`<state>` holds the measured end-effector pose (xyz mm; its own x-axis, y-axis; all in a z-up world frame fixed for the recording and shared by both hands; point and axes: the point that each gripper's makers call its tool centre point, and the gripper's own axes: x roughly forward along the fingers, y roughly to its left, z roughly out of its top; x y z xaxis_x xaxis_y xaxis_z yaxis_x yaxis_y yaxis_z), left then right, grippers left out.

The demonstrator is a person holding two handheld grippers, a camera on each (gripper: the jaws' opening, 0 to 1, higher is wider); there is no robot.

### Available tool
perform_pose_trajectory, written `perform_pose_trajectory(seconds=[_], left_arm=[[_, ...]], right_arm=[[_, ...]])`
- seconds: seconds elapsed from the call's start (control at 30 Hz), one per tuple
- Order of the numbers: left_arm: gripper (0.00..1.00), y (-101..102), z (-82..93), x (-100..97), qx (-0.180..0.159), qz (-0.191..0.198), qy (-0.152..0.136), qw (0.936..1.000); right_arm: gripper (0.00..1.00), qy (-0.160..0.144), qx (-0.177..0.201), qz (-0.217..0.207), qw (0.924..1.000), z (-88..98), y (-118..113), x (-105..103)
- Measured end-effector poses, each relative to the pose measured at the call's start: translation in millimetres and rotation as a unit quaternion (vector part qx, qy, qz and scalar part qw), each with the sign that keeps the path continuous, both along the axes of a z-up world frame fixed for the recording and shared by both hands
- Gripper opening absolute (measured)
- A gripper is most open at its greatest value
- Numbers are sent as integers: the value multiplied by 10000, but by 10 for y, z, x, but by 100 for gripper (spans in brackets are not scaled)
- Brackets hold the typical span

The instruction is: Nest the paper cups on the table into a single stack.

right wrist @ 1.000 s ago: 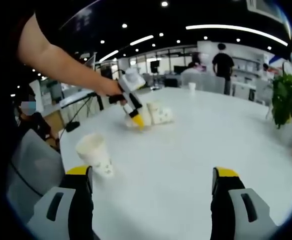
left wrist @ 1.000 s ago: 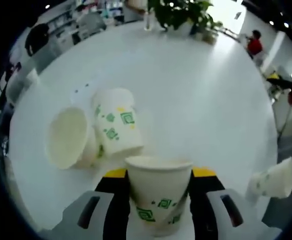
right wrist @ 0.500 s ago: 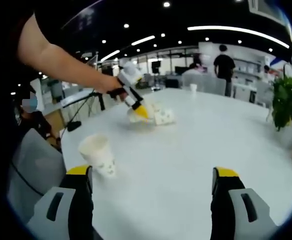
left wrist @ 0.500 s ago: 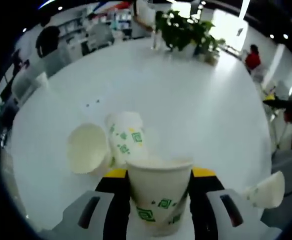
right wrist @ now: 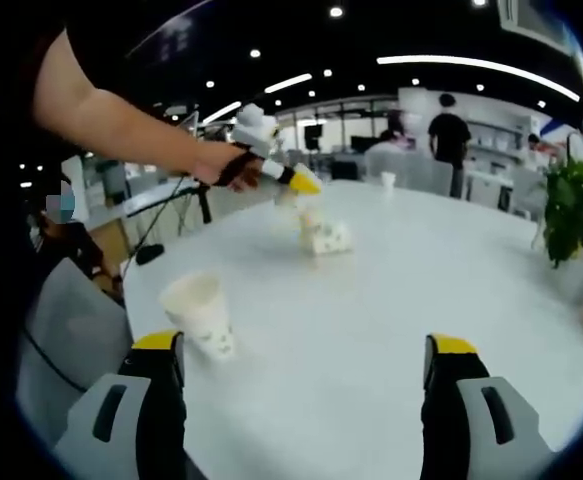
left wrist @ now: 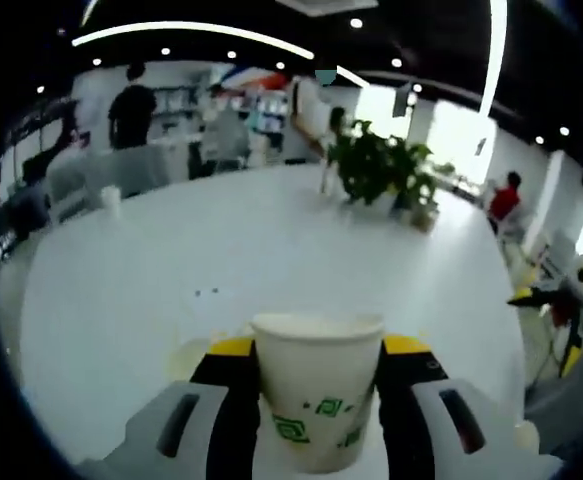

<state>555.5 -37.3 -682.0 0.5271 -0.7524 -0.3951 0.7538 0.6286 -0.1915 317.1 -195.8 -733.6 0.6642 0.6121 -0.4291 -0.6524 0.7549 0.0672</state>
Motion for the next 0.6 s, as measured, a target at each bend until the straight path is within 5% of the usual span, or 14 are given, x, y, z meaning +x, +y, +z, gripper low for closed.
perform_pose_trajectory(seconds=[0.27, 0.47, 0.6], left_arm=[[44, 101, 350, 73, -1059, 532, -178, 9928], [44, 139, 458, 57, -1210, 587, -441, 9899], [44, 147, 658, 72, -1793, 816, -544, 9789]], right_arm=[[98, -16, -14, -17, 10000, 27, -20, -18], [98, -10, -23, -10, 10000, 31, -15, -49], [98, -18, -21, -13, 10000, 32, -15, -57]])
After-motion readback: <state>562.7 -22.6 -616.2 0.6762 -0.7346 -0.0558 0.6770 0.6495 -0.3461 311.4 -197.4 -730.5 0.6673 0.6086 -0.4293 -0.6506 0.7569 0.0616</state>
